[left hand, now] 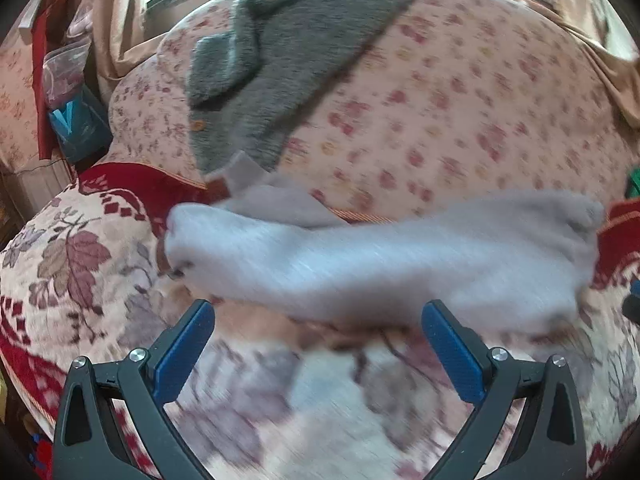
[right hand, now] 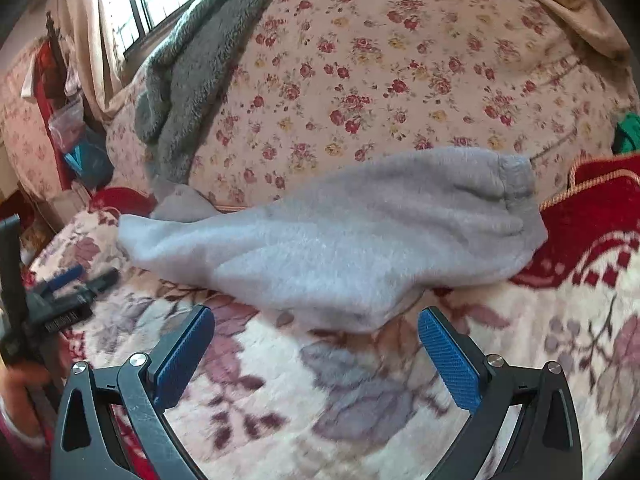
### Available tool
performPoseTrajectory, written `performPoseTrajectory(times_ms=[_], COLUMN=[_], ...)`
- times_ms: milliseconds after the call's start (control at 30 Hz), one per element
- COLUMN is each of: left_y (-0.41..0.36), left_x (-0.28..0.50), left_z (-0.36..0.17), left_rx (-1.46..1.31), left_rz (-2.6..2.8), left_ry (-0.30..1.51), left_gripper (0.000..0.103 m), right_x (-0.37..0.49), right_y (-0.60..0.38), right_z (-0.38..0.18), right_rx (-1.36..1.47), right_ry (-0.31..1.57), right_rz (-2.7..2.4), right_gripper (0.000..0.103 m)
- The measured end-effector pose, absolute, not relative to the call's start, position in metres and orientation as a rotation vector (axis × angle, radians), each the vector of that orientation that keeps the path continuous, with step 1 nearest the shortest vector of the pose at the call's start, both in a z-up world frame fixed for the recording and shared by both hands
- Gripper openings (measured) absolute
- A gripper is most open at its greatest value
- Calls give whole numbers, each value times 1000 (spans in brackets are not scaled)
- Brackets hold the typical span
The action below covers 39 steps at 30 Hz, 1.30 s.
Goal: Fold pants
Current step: 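Move both grippers toward the grey sweatpants lying on the blanket, then grasp the sweatpants leg edge with the right gripper and lift it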
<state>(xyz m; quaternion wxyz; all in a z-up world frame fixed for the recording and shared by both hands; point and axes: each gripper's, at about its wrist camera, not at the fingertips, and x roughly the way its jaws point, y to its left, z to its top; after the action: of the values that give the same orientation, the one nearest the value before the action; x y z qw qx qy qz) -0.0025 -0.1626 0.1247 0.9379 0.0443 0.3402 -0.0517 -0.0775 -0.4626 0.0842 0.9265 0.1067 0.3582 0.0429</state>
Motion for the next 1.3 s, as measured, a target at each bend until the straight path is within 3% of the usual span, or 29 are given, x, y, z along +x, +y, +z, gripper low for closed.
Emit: performPoseTrajectory(times_ms=[267,633,1300], left_y=[-151,-184,-132], left_x=[76,135,177], left_z=[130,98,84], left_rx=[173,314,369], left_rz=[-159,-322,-384], left_ry=[724,808,844], left_gripper=[103,103,103], right_x=[-35,19,151], right_y=[-472,-486,-505], right_z=[78,80,47], right_rx=[146,93,-575], right_ry=[764,786,871], right_rz=[120,249,134], right_gripper=[103,103,102])
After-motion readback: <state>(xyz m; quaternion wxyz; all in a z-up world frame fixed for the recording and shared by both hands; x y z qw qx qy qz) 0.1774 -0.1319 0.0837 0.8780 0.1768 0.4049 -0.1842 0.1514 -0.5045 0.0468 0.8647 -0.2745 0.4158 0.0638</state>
